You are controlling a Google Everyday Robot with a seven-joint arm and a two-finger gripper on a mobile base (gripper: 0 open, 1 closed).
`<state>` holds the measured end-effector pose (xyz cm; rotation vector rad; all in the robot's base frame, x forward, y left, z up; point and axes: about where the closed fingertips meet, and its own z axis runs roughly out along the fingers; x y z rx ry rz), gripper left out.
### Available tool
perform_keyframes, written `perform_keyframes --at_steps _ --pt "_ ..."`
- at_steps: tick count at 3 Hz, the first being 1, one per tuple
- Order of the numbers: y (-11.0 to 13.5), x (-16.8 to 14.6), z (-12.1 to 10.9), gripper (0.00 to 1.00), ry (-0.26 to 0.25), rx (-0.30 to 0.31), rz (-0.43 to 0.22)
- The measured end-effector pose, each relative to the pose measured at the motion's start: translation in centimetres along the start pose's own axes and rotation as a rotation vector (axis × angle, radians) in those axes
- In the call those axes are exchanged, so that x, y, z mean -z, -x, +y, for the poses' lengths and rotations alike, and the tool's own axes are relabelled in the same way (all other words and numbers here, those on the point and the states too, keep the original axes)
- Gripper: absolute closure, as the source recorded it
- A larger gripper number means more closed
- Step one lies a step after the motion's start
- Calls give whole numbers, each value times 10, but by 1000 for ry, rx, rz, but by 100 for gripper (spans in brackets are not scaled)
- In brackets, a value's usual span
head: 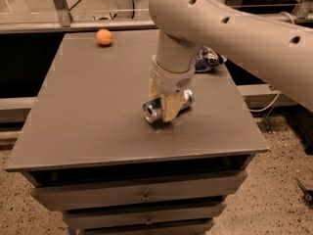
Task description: Knock redbull can over
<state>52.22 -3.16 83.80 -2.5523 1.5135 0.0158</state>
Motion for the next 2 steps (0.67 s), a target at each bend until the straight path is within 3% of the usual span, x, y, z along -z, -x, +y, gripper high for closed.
perform_keyframes --at_steps 1,2 --pt "-12 -6 14 28 38 37 75" --pt "-13 -4 16 5 44 43 86"
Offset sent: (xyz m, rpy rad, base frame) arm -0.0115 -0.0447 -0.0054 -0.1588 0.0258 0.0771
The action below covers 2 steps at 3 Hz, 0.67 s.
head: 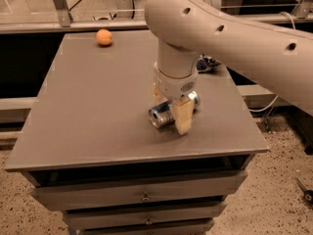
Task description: Knock redbull can over
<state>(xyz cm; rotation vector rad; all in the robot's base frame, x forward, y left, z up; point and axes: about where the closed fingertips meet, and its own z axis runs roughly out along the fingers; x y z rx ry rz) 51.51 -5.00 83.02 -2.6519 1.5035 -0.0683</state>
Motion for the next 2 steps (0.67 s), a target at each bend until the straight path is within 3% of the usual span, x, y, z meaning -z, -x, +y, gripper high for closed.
perform_keyframes --at_steps 1,2 --pt "0 0 0 0 0 0 0" --pt "-23 13 2 0 -23 -69 -75"
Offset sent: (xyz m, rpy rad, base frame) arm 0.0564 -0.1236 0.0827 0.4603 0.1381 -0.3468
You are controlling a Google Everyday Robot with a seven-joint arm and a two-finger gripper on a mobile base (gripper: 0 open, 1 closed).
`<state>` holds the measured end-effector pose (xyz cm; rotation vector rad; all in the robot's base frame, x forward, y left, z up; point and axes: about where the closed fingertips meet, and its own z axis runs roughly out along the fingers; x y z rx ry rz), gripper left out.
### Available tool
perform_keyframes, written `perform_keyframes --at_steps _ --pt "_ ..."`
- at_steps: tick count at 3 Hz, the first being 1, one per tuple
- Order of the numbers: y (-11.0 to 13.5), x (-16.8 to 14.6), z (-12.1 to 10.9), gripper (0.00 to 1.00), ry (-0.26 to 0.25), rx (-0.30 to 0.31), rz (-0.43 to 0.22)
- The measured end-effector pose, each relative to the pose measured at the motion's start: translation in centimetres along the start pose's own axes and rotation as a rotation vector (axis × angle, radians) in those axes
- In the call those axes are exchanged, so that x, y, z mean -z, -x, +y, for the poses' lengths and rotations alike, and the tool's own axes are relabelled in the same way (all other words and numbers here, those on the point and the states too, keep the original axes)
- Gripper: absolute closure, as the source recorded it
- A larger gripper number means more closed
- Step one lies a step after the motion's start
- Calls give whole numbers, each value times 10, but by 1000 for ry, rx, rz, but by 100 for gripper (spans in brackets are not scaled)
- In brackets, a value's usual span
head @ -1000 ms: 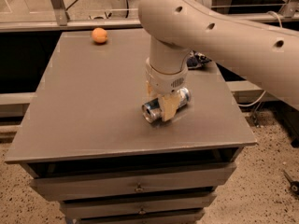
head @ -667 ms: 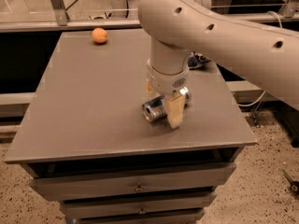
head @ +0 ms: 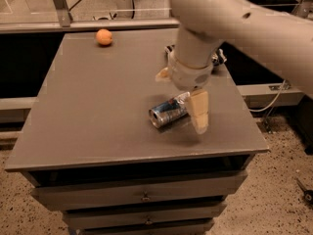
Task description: Knock redbull can over
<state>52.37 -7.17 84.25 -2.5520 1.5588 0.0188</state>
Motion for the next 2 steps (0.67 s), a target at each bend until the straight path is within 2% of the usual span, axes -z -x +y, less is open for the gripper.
perform_keyframes --at_steps 1,2 --pt "-104 36 28 0 -94 -302 -217" --pt "-164 68 55 0 -182 -539 -377"
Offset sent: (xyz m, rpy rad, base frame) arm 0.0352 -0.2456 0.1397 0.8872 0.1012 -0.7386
